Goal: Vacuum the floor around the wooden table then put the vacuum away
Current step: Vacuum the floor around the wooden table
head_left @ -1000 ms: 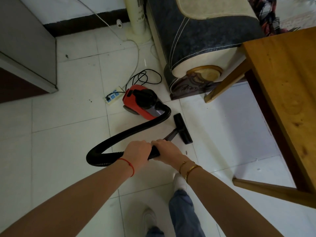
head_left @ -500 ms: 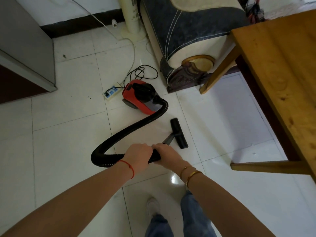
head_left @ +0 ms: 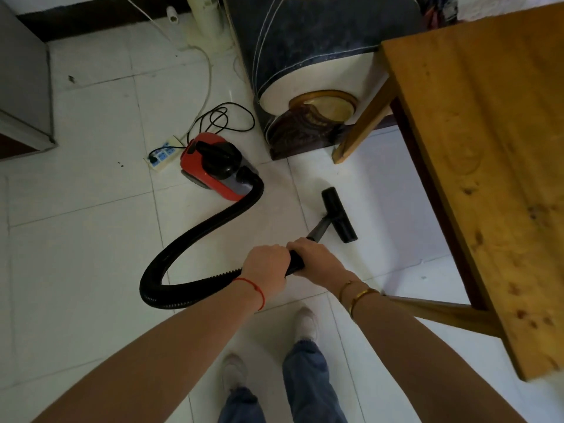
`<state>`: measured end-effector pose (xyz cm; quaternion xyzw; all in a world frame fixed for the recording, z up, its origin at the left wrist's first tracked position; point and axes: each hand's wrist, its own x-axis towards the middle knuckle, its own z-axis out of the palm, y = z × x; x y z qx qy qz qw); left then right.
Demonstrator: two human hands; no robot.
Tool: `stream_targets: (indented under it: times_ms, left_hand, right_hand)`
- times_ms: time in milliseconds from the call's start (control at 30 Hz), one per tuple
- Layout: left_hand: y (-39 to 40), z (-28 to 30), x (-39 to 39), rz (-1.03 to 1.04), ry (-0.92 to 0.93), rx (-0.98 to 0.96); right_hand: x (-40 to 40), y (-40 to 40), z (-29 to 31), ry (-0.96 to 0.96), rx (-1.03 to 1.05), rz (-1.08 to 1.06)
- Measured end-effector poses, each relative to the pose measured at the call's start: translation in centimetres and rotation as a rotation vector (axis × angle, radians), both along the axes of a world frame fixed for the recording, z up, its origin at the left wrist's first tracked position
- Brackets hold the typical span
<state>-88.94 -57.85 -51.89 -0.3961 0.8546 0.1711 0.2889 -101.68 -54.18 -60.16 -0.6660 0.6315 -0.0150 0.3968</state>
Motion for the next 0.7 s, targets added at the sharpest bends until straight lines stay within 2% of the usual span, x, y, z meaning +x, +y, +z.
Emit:
stream_targets:
  times_ms: [333, 500, 700]
  left_hand:
    - [-2.5, -0.9, -8.4, -0.04, 0.004, -0.035]
    - [-2.0, 0.0, -7.8, -0.059, -0.009, -0.021]
    - [1.3, 1.2, -3.6, -0.074, -0.011, 0.003]
  right_hand:
    - [-8.3, -2.2, -0.7, 0.019, 0.011, -0.054]
    - [-7.6, -1.5, 0.0, -0.019, 0.001, -0.04]
    - [-3.4, 2.2, 0.8, -0.053, -0.011, -0.023]
